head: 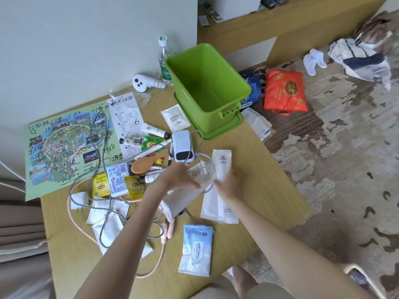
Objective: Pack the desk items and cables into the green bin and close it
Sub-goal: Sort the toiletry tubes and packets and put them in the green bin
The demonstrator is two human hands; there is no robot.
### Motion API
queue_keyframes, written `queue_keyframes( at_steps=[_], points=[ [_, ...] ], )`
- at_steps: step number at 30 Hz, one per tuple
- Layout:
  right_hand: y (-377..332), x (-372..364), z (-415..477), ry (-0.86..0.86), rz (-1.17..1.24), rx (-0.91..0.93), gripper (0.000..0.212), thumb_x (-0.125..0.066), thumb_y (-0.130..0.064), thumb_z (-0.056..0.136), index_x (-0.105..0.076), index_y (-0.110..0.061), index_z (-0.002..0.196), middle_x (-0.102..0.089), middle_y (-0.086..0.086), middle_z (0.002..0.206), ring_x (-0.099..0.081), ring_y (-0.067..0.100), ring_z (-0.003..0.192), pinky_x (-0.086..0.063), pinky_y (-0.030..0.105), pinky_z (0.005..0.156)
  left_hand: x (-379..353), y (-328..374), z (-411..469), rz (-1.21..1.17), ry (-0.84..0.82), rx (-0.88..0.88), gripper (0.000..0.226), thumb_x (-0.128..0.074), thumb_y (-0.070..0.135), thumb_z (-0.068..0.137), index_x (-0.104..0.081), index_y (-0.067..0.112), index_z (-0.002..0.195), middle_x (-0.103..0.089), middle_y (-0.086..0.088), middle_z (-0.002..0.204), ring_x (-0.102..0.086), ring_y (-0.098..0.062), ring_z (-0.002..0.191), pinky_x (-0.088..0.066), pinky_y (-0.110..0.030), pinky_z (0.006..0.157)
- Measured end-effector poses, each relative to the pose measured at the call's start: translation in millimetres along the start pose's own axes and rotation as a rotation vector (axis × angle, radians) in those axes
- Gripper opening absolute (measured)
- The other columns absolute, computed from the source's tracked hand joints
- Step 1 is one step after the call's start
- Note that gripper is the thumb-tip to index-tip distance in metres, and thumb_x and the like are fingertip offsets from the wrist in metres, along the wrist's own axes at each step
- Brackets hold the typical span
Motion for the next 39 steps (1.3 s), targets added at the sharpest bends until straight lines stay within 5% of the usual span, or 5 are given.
queue_keyframes(
  at_steps=[8, 19, 26, 35, 39],
  points=[
    [-9.0, 0.8, -9.5, 0.061, -0.119, -0.067, 0.077, -0.079, -0.043, 0.075, -0.038, 0.0, 0.124, -0.051, 0.019, 0.126, -0.056, 0.032, 0.11, -0.05, 0.039, 0.085, 11.2, -27.2, -20.2, 0.172, 0.06, 0.008, 0.041, -0.079, 0.042, 0.07, -0.068, 0.008, 0.089, -0.07, -0.007, 0.083, -0.066, -0.023, 0.073, -0.051, -0.038, 0.06],
    [18.2, 13.4, -0.3, -0.055, 0.16, -0.202, 0.044, -0.079, -0.018, 0.075, -0.064, 0.0, 0.113, -0.067, 0.014, 0.113, -0.064, 0.033, 0.104, -0.054, 0.036, 0.077, 23.9, -24.8, -26.3, -0.275, 0.265, -0.072, 0.024, -0.081, 0.035, 0.073, -0.065, 0.018, 0.066, -0.067, 0.005, 0.063, -0.059, -0.012, 0.055, -0.04, -0.023, 0.049],
    [17.7, 47.4, 2.8, 0.039, 0.37, -0.034, 0.035, -0.08, -0.033, 0.074, -0.058, -0.011, 0.091, -0.063, 0.003, 0.087, -0.061, 0.024, 0.076, -0.04, 0.027, 0.051, 33.9, -14.2, -29.5, -0.327, 0.358, -0.109, 0.026, -0.081, 0.039, 0.073, -0.064, 0.021, 0.065, -0.064, 0.012, 0.057, -0.056, -0.001, 0.048, -0.04, -0.016, 0.044],
    [-54.2, 144.8, -9.1, 0.33, 0.536, 0.278, 0.038, -0.073, -0.034, 0.083, -0.055, -0.004, 0.098, -0.065, 0.008, 0.096, -0.06, 0.025, 0.085, -0.049, 0.037, 0.069, 76.8, 44.2, -29.2, -0.497, 0.471, -0.235, 0.039, -0.076, 0.04, 0.08, -0.066, 0.002, 0.08, -0.07, -0.013, 0.075, -0.056, -0.017, 0.06, -0.041, -0.029, 0.058],
    [-118.0, 181.4, 13.3, 0.258, 0.641, 0.411, 0.039, -0.072, -0.03, 0.084, -0.058, -0.003, 0.108, -0.067, 0.007, 0.103, -0.063, 0.022, 0.092, -0.05, 0.034, 0.075, 116.9, 61.5, -21.6, -0.531, 0.539, -0.246, 0.03, -0.072, 0.039, 0.084, -0.063, 0.014, 0.07, -0.061, 0.01, 0.058, -0.051, -0.006, 0.051, -0.04, -0.019, 0.047]
  ],
)
Point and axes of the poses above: each hand's wrist, its own z-axis towards the middle knuckle, its own x-axis out of the back of the hand, y = z × x, the point moved 7 cm from there along z, towards the middle knuckle
